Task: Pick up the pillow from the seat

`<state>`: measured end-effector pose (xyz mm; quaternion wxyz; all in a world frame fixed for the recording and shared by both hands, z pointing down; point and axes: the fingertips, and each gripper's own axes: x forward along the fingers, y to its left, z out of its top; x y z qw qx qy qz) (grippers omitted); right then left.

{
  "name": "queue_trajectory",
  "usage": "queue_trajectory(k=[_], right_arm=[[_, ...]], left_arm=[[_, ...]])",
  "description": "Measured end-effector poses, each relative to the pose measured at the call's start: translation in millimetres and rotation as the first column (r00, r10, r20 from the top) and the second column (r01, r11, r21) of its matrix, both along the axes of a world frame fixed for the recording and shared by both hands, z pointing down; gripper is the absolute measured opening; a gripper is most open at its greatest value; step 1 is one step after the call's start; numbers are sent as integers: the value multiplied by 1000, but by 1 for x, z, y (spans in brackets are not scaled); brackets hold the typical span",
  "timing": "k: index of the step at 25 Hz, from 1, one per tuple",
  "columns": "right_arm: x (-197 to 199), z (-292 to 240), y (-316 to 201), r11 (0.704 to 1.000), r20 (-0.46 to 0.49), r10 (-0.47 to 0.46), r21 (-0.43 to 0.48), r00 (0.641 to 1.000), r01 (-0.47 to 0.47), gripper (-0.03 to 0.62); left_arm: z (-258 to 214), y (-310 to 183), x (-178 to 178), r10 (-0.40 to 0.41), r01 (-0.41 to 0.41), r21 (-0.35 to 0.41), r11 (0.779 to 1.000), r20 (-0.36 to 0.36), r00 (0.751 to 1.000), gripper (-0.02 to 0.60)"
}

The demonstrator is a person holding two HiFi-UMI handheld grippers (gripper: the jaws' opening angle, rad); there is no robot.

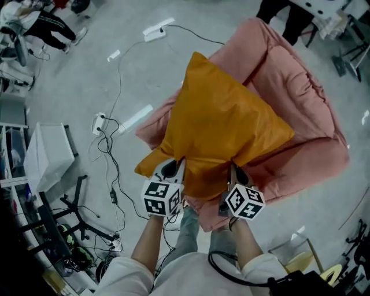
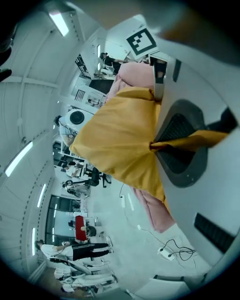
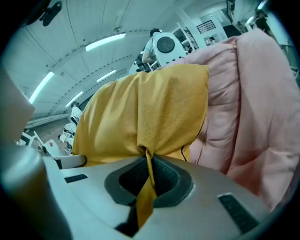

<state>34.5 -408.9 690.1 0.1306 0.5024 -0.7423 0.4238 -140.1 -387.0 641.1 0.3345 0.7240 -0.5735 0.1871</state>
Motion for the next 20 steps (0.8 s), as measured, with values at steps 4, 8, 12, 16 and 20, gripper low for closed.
queue_trajectory(k=[4,8,12,16,20], right_arm=[[-28,-40,7,995,3,-75,70,997,75,35],[-56,-81,19,979,-4,-156,130,988,155,35],[-82,-113,42,965,-12,-197,171,980,196,35],[-98,-142,71,951,-26,-216,221,976,216,35],[-113,-166,104,937,-33,-242,252,970,242,35]], left_arm=[[-36,25,-26,-74,74,49,996,-8,997,25],[-70,55,-52,-151,155,92,984,-49,987,25],[-98,89,-76,-209,219,140,966,-83,974,25],[-121,124,-91,-232,249,184,951,-110,966,23],[-147,163,-103,-238,260,217,941,-121,964,21]])
